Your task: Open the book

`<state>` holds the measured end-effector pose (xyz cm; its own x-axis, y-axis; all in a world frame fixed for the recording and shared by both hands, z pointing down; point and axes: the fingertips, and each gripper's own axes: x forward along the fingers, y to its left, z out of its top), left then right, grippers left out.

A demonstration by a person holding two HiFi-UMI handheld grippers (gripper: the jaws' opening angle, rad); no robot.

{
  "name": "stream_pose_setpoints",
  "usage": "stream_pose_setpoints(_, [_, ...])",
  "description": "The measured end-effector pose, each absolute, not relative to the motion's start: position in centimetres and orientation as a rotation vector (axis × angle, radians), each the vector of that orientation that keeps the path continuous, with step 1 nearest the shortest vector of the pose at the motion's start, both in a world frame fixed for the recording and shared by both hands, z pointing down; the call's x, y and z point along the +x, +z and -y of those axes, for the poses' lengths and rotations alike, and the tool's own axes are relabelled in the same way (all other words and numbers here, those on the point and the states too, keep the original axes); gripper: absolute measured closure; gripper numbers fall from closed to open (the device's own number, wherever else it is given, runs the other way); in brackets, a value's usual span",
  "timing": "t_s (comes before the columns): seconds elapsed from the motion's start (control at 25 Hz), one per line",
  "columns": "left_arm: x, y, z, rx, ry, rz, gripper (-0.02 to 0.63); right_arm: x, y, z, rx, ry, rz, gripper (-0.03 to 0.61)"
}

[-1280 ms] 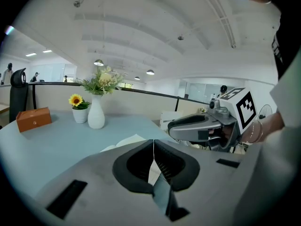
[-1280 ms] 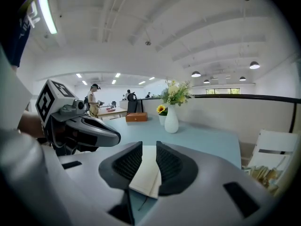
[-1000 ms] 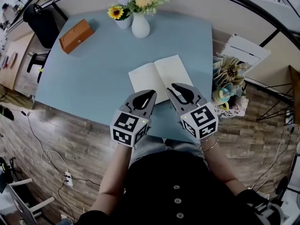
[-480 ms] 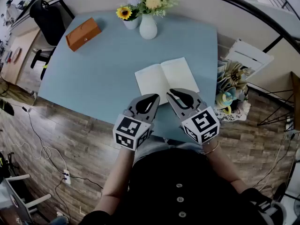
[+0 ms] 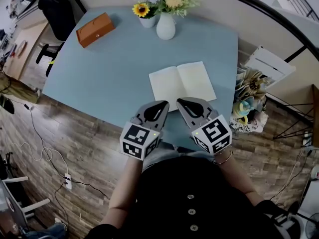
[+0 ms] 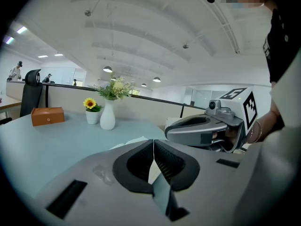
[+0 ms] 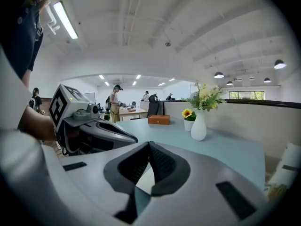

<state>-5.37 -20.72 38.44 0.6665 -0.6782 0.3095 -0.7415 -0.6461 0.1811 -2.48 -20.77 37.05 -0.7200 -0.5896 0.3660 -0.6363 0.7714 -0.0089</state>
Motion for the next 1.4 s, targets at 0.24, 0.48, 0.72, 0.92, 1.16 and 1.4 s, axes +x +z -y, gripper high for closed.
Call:
stream_pose_setpoints(0.24, [-5.4,39.1,20.3,2.559,0.33,1.136,0.6,-2.9,37.9,20.8,0.931,0.212,2.599,0.572])
stream_pose_setpoints(0.48, [-5.5,40.1,20.3,2.529,0.357,1.146,0.6,-3.1,38.4,20.7,0.905,0.203,2.587,0.572])
stream_pose_setpoints(0.72, [-6.0,40.5,20.5,2.495,0.374,1.177,0.6,-3.1,38.0,20.8,0.915,0.176,2.606,0.572])
stream_pose_setpoints(0.92, [-6.1,40.8,20.6,2.47,0.384,1.198,0.601,-3.1,38.4,20.7,0.899,0.196,2.606,0.572])
stream_pose_setpoints(1.16, [-5.2,41.3,20.2,2.491,0.409,1.153,0.601,-3.2,38.7,20.5,0.878,0.212,2.605,0.572])
stream_pose_setpoints(1.4, [-4.9,41.4,20.0,2.502,0.425,1.141,0.601,-3.1,39.1,20.5,0.875,0.233,2.593,0.572])
